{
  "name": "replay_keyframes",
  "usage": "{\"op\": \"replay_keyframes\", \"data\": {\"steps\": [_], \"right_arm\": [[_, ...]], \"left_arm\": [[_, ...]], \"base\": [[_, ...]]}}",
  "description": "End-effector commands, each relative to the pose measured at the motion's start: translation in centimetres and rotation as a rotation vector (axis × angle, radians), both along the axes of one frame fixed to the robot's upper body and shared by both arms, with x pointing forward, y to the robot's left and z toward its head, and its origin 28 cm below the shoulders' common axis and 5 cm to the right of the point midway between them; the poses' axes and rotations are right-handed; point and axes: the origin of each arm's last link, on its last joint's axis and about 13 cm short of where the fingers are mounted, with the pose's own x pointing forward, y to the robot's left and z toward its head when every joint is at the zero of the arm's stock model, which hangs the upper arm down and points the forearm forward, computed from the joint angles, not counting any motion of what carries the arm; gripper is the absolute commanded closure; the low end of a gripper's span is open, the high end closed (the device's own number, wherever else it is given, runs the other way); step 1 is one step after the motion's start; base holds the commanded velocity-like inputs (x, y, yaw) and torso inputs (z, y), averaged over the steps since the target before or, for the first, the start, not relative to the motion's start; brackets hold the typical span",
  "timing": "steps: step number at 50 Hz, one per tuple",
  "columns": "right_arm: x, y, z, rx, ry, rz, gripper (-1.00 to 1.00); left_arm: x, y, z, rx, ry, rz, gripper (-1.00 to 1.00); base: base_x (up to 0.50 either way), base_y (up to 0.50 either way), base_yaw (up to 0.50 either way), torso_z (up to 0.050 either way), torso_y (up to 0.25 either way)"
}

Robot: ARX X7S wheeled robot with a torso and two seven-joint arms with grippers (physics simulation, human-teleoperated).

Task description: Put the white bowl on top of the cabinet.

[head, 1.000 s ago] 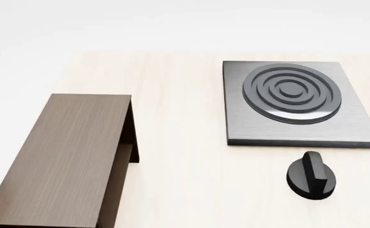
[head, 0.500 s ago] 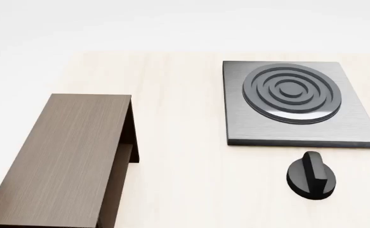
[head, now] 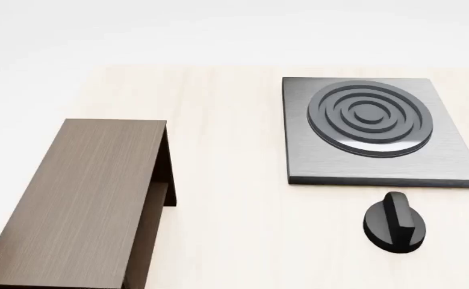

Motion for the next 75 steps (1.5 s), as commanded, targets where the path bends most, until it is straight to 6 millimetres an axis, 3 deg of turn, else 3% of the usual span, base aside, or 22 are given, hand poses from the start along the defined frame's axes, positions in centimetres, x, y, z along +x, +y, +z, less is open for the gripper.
{"op": "replay_keyframes", "data": {"steps": [1,24,44,60,75], "right_arm": [[0.1,-0.2,-0.5,0.034,0.031,0.006,-1.0],[-2.2,-1.4,0.4,-0.007,0.011,-0.111,-1.0],[-3.6,-2.4,-0.8,0.11,-0.001,-0.102,-1.0],[-4.1,-3.0,-1.0,0.172,-0.045,-0.084,-1.0],[-4.2,-3.6,-2.4,0.231,-0.021,-0.101,-1.0]], "left_arm": [[0.0,-0.1,-0.1,0.007,0.002,0.002,-1.0],[0.1,-0.1,-0.3,0.006,0.005,-0.004,-1.0],[0.1,-0.1,-0.3,0.008,0.009,0.0,-1.0],[0.1,-0.1,-0.4,0.019,0.009,-0.001,-1.0],[0.0,-0.2,-0.4,0.026,0.009,0.002,-1.0]], "base": [[0.0,0.0,0.0,0.0,0.0],[0.0,0.0,0.0,0.0,0.0],[0.0,0.0,0.0,0.0,0.0],[0.0,0.0,0.0,0.0,0.0],[0.0,0.0,0.0,0.0,0.0]]}}
